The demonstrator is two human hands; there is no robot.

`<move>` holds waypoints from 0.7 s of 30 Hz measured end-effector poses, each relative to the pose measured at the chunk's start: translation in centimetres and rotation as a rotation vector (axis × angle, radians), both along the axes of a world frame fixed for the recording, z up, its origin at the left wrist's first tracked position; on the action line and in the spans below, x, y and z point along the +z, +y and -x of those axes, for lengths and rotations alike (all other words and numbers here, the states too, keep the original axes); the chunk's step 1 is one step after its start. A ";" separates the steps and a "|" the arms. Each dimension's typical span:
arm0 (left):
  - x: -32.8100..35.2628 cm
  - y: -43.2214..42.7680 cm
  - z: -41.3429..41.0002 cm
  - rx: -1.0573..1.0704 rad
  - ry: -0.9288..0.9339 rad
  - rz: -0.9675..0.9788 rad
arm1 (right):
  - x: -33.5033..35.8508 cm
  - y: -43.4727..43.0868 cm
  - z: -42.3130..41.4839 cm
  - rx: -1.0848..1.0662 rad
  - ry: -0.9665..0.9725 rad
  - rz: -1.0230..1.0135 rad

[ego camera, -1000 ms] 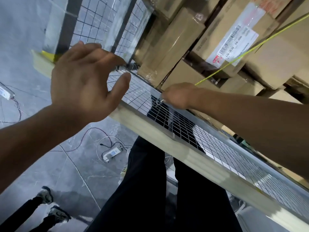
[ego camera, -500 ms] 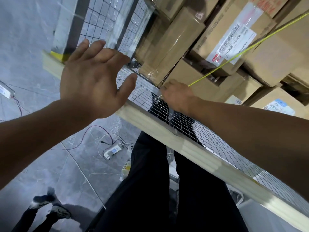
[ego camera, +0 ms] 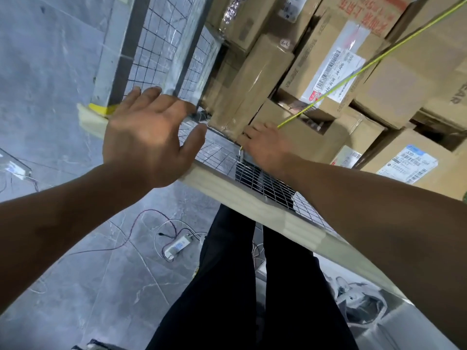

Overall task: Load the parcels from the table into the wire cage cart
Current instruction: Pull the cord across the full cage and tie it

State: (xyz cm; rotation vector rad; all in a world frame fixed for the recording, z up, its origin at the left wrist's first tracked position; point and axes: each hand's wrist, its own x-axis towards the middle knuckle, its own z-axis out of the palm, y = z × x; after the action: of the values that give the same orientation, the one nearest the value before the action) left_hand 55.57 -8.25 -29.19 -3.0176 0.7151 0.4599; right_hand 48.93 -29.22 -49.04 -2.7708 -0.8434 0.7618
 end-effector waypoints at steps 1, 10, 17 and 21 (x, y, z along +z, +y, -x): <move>0.1 -0.2 -0.1 0.007 0.024 -0.011 | 0.0 -0.2 0.0 -0.016 -0.009 -0.017; 1.5 -1.5 -2.0 -0.096 0.321 -0.049 | 6.1 -4.5 0.8 -0.385 0.019 -0.154; 2.4 -13.7 -2.9 -0.188 0.339 0.178 | 14.1 -14.4 1.3 -1.013 -0.077 -0.066; 2.8 -24.9 -4.0 -0.336 0.284 0.320 | 17.4 -24.0 3.6 -1.373 -0.162 -0.059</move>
State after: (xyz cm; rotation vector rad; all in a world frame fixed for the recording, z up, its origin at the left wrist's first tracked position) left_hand 59.57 -33.19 -26.42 -3.0421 1.4103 0.8390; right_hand 45.30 -53.20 -31.62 -2.5017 0.9824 0.2001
